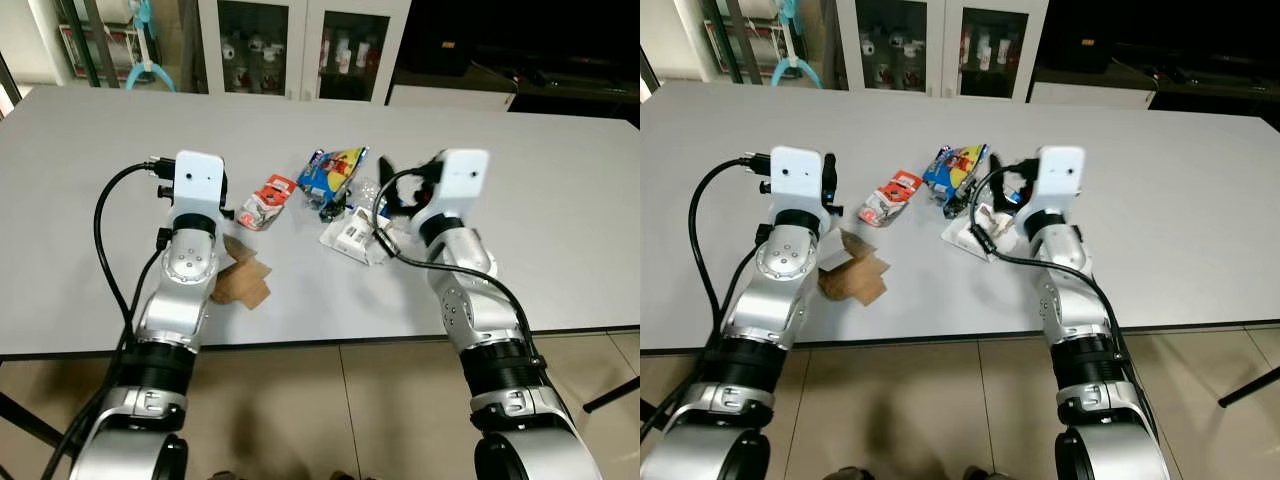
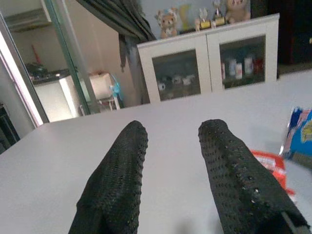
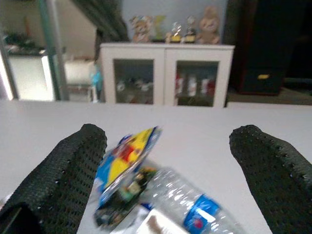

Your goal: Picking trash to rubbish bin

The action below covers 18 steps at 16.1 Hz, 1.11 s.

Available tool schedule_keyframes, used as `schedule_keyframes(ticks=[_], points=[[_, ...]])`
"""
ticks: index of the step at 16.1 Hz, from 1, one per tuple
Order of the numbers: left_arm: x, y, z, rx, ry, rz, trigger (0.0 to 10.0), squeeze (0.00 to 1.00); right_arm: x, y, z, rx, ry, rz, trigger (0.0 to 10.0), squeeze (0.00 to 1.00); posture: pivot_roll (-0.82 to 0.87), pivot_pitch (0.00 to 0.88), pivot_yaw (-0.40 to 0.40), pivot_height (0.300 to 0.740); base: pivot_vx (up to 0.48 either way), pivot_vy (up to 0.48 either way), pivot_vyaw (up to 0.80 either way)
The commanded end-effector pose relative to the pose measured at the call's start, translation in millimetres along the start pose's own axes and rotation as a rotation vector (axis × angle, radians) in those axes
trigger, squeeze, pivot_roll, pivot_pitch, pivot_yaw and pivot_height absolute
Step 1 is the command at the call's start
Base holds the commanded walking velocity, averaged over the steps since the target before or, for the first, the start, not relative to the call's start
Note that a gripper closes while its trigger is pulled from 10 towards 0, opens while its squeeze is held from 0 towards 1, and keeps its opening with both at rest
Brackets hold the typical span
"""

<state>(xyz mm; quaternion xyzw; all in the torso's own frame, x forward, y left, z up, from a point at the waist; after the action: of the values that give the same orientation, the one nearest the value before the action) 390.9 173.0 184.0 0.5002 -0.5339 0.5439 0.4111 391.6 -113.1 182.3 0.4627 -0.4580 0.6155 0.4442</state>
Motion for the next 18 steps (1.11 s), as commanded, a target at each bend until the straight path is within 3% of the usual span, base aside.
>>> schedule_keyframes(ticks=[1, 2, 6, 7, 10, 13, 16, 18], points=[[-6, 2.9, 6.2, -0.045, -0.035, -0.035, 10.0, 0.0, -6, 4.8, 2.5, 0.016, 0.0, -0.029, 10.0, 0.0, -0.05, 0.054, -0.089, 0.74, 0.0, 0.0, 0.0], [-6, 3.7, 5.4, -0.05, -0.045, -0.04, 10.0, 0.0, -7, 6.0, 1.2, 0.031, -0.006, -0.033, 10.0, 0.0, -0.05, 0.055, -0.087, 0.74, 0.0, 0.0, 0.0], [-6, 7.0, -4.1, -0.055, -0.09, -0.054, 10.0, 0.0, -8, 22.2, -21.9, 0.279, -0.183, -0.052, 10.0, 0.0, -0.05, 0.056, -0.09, 0.74, 0.0, 0.0, 0.0], [-5, 9.7, -11.0, -0.075, -0.114, -0.072, 10.0, 0.0, -18, 43.8, -36.2, 0.458, -0.161, -0.102, 10.0, 0.0, -0.05, 0.058, -0.091, 0.74, 0.0, 0.0, 0.0], [-10, 16.0, -14.2, -0.124, -0.148, -0.113, 10.0, 0.0, -17, 69.9, -50.3, 0.609, -0.236, -0.108, 10.0, 0.0, -0.05, 0.061, -0.084, 0.74, 0.0, 0.0, 0.0], [-12, 17.6, -7.8, -0.17, -0.156, -0.135, 10.0, 0.0, -10, 80.2, -60.0, 0.688, -0.248, -0.094, 10.0, 0.0, -0.05, 0.059, -0.08, 0.74, 0.0, 0.0, 0.0], [-19, 25.8, 7.4, -0.316, -0.204, -0.2, 10.0, 0.0, -6, 87.8, -66.6, 0.754, -0.264, -0.092, 10.0, 0.0, -0.05, 0.06, -0.08, 0.74, 0.0, 0.0, 0.0], [-23, 27.7, 6.5, -0.328, -0.22, -0.214, 10.0, 0.0, -7, 94.9, -68.9, 0.796, -0.258, -0.106, 10.0, 0.0, -0.05, 0.061, -0.08, 0.74, 0.0, 0.0, 0.0]])
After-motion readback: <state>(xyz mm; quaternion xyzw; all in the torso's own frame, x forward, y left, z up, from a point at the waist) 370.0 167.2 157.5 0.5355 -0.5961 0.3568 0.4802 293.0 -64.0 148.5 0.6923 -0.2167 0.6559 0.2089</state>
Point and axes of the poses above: a point about 5 cm out from each wrist's last joint towards the gripper, its own y axis pointing back from the gripper into the wrist, its own x axis along the axis of the wrist's last joint, z = x × y, the point moved 3 cm from there along -y, pointing out of the wrist towards the gripper, and after that the axes turned 14 degrees about y, right-handed, at the moved point
